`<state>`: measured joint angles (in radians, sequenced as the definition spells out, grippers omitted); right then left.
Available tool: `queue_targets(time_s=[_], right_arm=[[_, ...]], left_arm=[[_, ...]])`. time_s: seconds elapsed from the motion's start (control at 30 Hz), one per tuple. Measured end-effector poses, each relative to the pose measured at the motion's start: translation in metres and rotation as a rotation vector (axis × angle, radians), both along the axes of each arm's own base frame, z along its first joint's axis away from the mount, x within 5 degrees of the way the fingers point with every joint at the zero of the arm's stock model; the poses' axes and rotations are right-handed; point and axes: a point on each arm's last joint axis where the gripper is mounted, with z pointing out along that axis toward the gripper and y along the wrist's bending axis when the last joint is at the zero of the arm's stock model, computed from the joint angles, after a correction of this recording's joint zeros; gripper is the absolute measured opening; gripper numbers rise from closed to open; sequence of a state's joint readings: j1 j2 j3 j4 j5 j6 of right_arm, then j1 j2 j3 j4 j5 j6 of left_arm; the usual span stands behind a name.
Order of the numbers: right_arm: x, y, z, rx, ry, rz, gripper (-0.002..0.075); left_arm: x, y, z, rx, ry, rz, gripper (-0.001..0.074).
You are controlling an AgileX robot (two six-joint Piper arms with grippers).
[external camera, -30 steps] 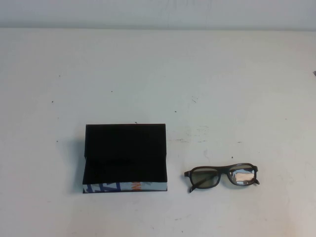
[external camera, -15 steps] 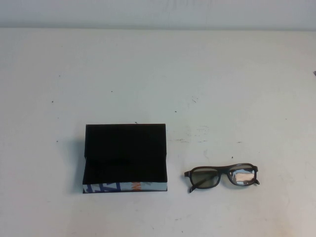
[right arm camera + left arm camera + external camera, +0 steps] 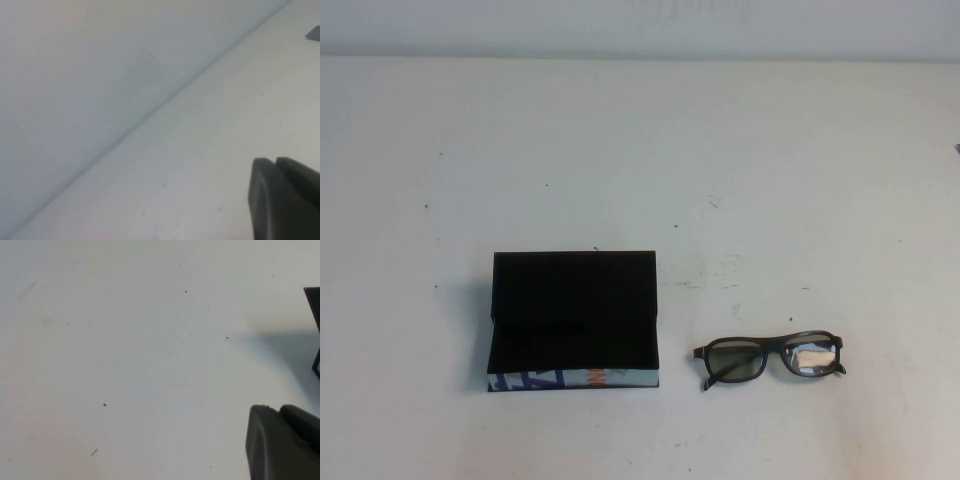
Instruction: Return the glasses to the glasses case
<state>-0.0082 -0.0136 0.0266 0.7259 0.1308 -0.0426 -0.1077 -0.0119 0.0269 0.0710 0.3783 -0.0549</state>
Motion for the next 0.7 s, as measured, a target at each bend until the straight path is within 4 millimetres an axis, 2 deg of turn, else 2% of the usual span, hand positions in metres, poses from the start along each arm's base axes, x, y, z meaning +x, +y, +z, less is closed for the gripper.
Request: queue_targets(time_s=[0.13, 0.23, 0.3, 0.4, 0.53, 0.7], right_arm=[[0.0, -0.001, 0.003, 0.121, -0.022, -0.015, -0.0013], [-0.001, 0.005, 0.002, 0.157, 0.022, 0.054, -0.0013], [-0.004, 0.012, 0.013, 0.144, 0.042, 0.13, -0.0013], [-0.004, 0.021, 0.039, 0.064, 0.101, 0.231, -0.0013], [0.003, 0.031, 0.063, -0.088, 0.25, 0.379, -0.0013], [0.03, 0.038, 0.084, -0.261, 0.43, 0.55, -0.0013]], left_arm=[[0.0, 0.0, 0.0, 0.0, 0.0, 0.0, 0.0], [0.0, 0.0, 0.0, 0.0, 0.0, 0.0, 0.0], [0.0, 0.0, 0.0, 0.0, 0.0, 0.0, 0.0], [0.0, 0.0, 0.0, 0.0, 0.0, 0.0, 0.0], [0.0, 0.0, 0.0, 0.0, 0.0, 0.0, 0.0], [0.0, 0.0, 0.0, 0.0, 0.0, 0.0, 0.0]])
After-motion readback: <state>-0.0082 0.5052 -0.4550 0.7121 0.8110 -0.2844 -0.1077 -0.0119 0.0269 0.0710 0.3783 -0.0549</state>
